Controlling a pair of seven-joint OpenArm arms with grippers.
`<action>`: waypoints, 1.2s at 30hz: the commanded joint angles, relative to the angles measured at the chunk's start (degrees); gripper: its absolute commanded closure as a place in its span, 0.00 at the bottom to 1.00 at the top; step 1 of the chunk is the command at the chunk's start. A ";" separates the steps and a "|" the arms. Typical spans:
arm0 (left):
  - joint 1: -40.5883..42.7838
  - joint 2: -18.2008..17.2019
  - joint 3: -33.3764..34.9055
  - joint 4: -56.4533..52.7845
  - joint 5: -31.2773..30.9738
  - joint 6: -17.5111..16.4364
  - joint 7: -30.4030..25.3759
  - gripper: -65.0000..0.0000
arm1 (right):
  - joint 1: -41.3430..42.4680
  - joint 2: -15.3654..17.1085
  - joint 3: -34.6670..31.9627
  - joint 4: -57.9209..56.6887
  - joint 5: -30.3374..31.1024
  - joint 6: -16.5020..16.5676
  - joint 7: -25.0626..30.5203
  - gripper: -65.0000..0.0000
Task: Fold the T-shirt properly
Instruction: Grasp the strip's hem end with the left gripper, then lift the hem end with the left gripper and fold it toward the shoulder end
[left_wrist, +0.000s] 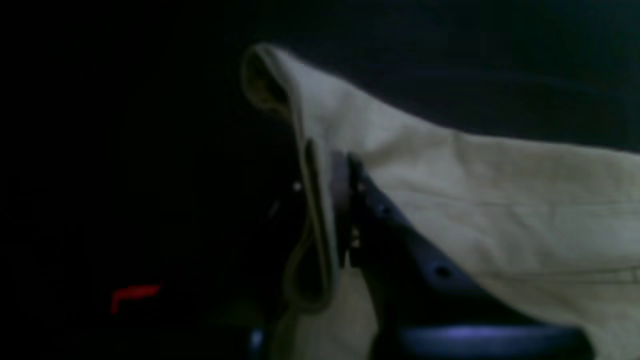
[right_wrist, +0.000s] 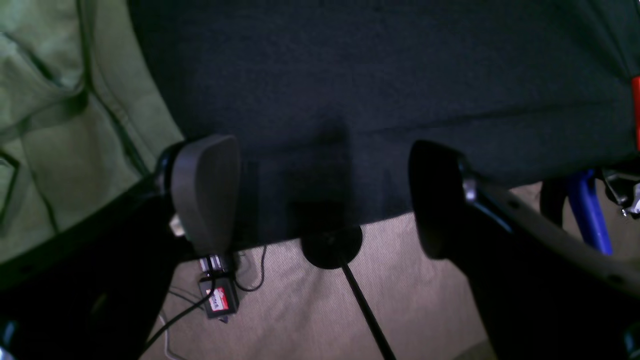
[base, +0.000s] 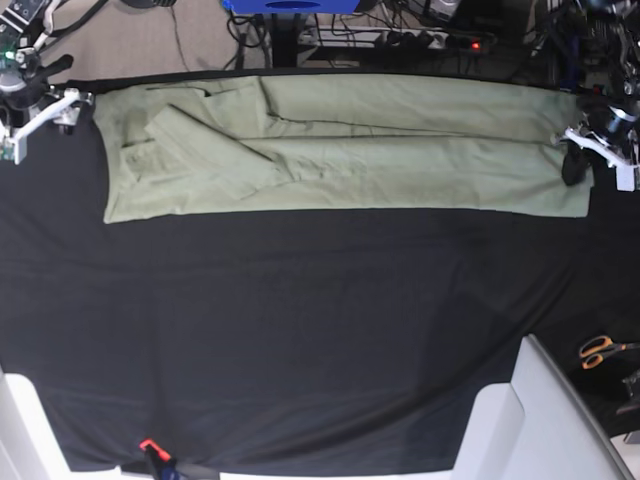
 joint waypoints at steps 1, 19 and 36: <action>1.05 0.92 1.51 4.45 1.99 1.16 -0.73 1.00 | 0.04 0.61 0.22 1.28 0.44 -0.07 0.83 0.24; 4.04 22.45 27.71 24.85 31.44 8.46 7.27 1.00 | 0.83 0.61 0.22 1.20 0.44 -0.07 0.66 0.24; -1.50 24.12 36.85 12.72 30.91 14.09 7.18 1.00 | 0.74 0.61 0.22 1.20 0.44 -0.07 0.66 0.24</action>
